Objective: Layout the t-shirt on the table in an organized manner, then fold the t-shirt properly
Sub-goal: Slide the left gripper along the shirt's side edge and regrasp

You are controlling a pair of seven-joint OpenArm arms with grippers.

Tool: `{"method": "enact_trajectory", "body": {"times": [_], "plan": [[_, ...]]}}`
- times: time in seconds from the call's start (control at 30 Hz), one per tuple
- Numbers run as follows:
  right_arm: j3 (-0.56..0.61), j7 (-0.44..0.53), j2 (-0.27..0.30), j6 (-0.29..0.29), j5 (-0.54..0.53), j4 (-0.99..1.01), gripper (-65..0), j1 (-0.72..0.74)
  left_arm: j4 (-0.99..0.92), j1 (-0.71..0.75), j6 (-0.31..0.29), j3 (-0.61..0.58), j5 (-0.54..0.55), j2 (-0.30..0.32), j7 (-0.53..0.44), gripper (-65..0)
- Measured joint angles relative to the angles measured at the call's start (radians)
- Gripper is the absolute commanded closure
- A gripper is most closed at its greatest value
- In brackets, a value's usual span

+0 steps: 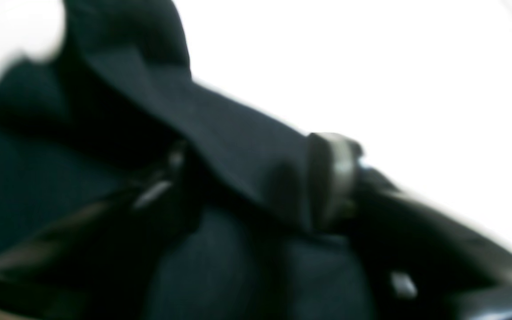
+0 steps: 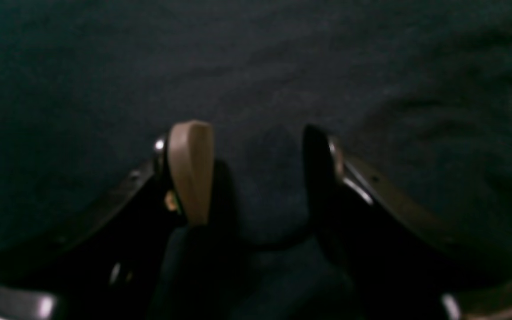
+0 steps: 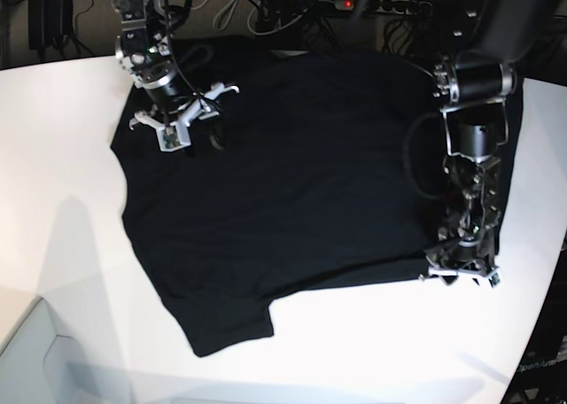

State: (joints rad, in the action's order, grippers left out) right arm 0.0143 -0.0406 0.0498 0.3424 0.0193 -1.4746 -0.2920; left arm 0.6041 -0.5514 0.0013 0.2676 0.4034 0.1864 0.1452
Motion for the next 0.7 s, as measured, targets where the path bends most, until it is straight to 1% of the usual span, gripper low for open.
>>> {"method": "enact_trajectory", "body": {"times": [0.1, 0.17, 0.23, 0.33, 0.43, 0.5, 0.63, 0.67, 0.7], "plan": [[0.0, 0.0, 0.007, 0.0, 0.0, 0.0, -32.8, 0.0, 0.0, -0.029, 0.003, 0.0, 0.003, -0.001, -0.01, -1.3], [0.002, 0.0, 0.018, 0.0, 0.0, 0.0, -32.8, 0.0, 0.0, -0.043, 0.004, 0.0, 0.003, -0.003, -0.033, 0.0], [-0.002, 0.0, 0.021, 0.0, 0.0, 0.0, -32.8, 0.0, -0.001, -0.068, 0.009, 0.0, 0.004, -0.002, -0.055, -2.3], [-0.001, 0.0, 0.019, 0.0, 0.0, 0.0, -32.8, 0.0, 0.0, -0.109, 0.01, 0.0, 0.004, -0.001, -0.072, -2.7], [0.0, 0.0, 0.019, 0.0, 0.0, 0.0, -32.8, 0.0, 0.013, -0.117, 0.007, 0.0, 0.004, 0.0, -0.075, -3.5], [0.0, 0.0, 0.019, 0.0, 0.0, 0.0, -32.8, 0.0, 0.012, -0.109, 0.006, 0.0, 0.005, 0.0, -0.073, -7.9], [0.0, 0.0, 0.019, 0.0, 0.0, 0.0, -33.0, 0.001, 0.012, -0.088, 0.006, 0.0, 0.002, 0.002, -0.072, -21.0], [0.0, 0.0, 0.019, 0.0, 0.0, 0.0, -33.1, 0.001, 0.034, -0.071, 0.007, 0.0, 0.005, 0.005, -0.069, -23.5], [0.0, 0.0, 0.019, 0.0, 0.0, 0.0, -33.1, 0.003, 0.071, -0.046, 0.008, 0.001, 0.001, 0.005, -0.069, -24.5]]}}
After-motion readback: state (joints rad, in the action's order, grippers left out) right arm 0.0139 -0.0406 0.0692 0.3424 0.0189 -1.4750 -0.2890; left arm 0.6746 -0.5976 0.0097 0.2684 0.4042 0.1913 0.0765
